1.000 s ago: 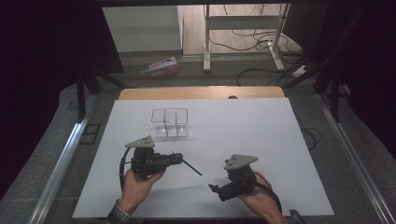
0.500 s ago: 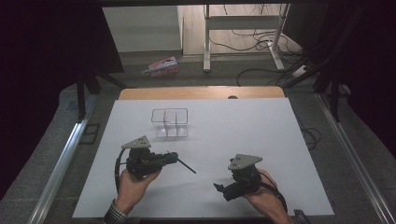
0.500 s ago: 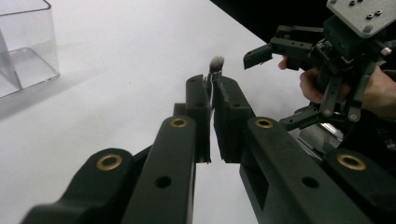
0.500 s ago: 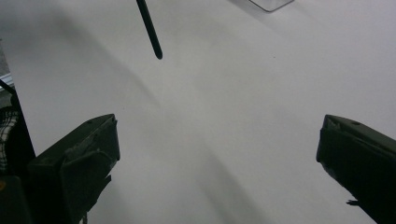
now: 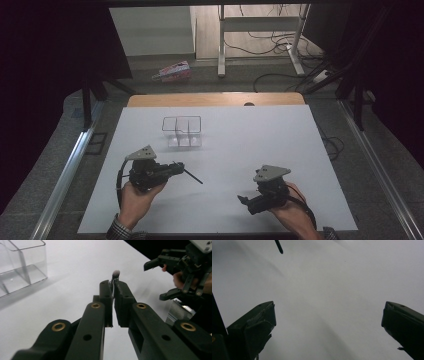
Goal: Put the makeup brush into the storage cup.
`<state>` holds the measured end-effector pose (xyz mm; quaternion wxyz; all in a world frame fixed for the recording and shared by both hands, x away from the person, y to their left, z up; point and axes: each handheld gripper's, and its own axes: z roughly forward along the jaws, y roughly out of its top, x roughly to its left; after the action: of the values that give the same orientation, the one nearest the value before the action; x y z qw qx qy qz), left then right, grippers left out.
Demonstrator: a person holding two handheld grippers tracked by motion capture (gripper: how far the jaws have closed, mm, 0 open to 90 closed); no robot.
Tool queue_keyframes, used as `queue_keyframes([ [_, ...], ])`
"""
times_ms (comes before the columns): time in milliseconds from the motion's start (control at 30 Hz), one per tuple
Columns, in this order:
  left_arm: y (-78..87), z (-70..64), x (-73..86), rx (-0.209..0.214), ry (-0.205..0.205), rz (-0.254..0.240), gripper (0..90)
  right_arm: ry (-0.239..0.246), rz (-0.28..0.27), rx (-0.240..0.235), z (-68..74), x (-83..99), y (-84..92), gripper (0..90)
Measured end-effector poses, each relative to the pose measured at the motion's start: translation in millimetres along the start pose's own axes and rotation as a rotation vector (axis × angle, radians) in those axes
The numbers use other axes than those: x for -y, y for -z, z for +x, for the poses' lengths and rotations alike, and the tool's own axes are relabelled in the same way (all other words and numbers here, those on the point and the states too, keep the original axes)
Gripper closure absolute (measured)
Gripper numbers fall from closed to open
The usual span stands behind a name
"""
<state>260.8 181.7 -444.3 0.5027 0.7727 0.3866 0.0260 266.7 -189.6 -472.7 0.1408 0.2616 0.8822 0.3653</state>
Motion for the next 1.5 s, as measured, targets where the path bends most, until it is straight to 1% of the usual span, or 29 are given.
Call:
queue_keyframes([
  [33, 0.7, 0.6, 0.1, -0.001, -0.002, 0.001, 85.4, 0.001, 0.001, 0.004, -1.0, 1.1, 0.8, 0.0],
  [267, 7.3, 2.5, 1.1, -0.048, -0.01, 0.011, 85.4, 0.002, 0.014, 0.028, -4.9, 7.7, 5.3, 0.0],
  [400, 11.6, 4.4, 1.9, -0.071, -0.013, 0.012, 85.4, -0.008, 0.018, 0.034, -6.4, 10.6, 7.9, 0.0],
  [667, 19.4, 9.1, 4.0, -0.108, -0.008, 0.016, 85.5, -0.015, 0.027, 0.045, -10.4, 17.0, 12.7, 0.0],
  [900, 26.5, 14.5, 5.1, -0.131, 0.002, 0.015, 85.4, -0.026, 0.029, 0.056, -14.9, 22.7, 17.1, 0.0],
  [1033, 29.2, 17.0, 5.6, -0.143, 0.005, 0.021, 85.5, -0.046, 0.032, 0.059, -19.0, 26.3, 19.3, 0.0],
  [1167, 31.6, 18.5, 6.4, -0.159, 0.002, 0.029, 85.4, -0.093, 0.03, 0.058, -25.3, 31.6, 24.2, 0.0],
  [1400, 37.0, 21.9, 6.3, -0.185, 0.004, 0.028, 85.4, -0.131, 0.02, 0.085, -34.9, 40.5, 33.5, 0.0],
  [1500, 38.2, 24.0, 6.5, -0.19, 0.007, 0.027, 85.4, -0.144, 0.023, 0.097, -38.7, 44.9, 36.6, 0.0],
])
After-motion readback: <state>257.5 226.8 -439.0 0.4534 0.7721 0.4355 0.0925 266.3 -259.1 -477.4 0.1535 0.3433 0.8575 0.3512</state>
